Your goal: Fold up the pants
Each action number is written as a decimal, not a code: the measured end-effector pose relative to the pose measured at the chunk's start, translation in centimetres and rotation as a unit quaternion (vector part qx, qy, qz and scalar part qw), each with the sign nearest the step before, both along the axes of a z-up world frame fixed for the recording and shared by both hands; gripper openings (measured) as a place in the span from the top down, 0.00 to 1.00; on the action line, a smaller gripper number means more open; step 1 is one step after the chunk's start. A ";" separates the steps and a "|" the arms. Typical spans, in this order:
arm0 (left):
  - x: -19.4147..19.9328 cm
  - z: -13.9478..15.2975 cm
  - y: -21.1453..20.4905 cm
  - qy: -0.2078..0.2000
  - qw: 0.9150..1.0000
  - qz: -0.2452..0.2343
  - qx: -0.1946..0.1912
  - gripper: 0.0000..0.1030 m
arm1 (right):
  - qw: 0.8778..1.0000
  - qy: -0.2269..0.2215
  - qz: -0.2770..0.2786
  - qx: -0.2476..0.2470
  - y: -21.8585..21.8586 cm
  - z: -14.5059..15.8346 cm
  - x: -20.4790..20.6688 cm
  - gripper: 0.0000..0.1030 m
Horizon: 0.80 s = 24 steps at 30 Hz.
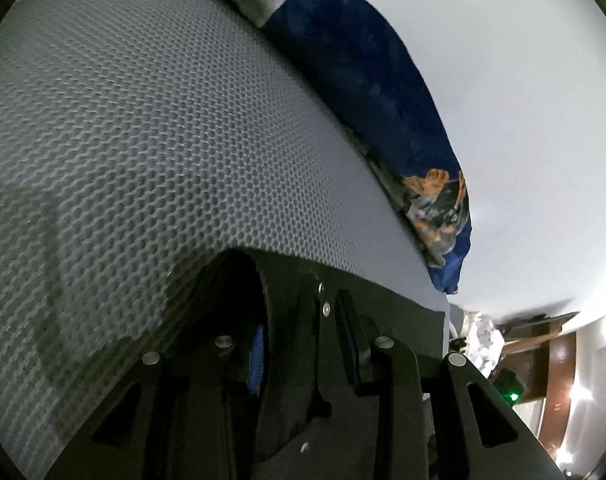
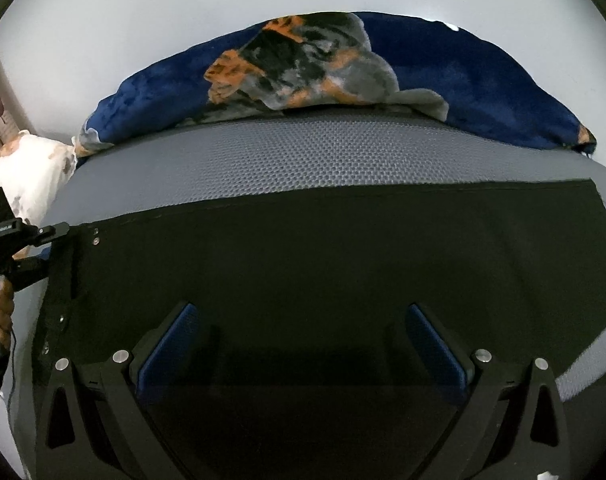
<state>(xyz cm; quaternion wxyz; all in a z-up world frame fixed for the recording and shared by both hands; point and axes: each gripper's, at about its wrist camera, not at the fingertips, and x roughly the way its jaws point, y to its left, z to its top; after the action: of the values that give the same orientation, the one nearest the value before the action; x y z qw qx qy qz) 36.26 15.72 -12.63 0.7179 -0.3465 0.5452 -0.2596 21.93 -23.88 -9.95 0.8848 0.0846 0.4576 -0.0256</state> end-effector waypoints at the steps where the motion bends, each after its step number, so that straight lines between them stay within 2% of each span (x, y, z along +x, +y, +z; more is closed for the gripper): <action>1: 0.4 -0.3 -0.3 0.005 1.000 0.003 -0.001 0.70 | 1.000 -0.001 0.005 -0.004 -0.2 0.0 0.4 0.00; 7: 0.7 -1.2 -1.0 0.028 0.998 0.036 -0.038 0.70 | 0.998 -0.008 0.048 -0.027 -1.9 0.1 3.3 0.00; 8: 0.5 -1.0 -1.2 0.023 0.998 0.037 -0.036 0.74 | 0.998 -0.007 0.058 -0.032 -2.2 0.1 3.8 0.00; 10: 0.0 0.0 -1.6 0.003 0.999 0.031 -0.019 0.89 | 0.996 -0.004 0.081 -0.044 -2.7 0.1 4.7 0.00; 12: -0.8 1.6 -1.9 -0.021 0.999 0.022 -0.015 0.92 | 0.991 -0.003 0.122 -0.054 -3.1 0.3 5.7 0.00; 18: -4.1 6.7 -2.0 -0.090 0.995 -0.011 -0.043 0.92 | 0.966 0.006 0.255 -0.046 -4.3 1.7 8.3 0.00; 21: -6.3 9.2 -2.1 -0.131 0.989 -0.030 -0.054 0.92 | 0.947 0.018 0.316 -0.048 -4.3 2.3 9.5 0.01; 24: -7.8 10.5 -1.8 -0.154 0.985 -0.038 -0.063 0.92 | 0.926 0.039 0.372 -0.058 -4.0 2.2 10.2 0.04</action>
<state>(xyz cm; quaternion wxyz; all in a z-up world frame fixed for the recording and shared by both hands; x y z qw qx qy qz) 28.48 13.95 -2.09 0.7596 -0.3256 0.4236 -0.3710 32.17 -27.91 -7.73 0.8154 -0.1440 0.4881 0.2760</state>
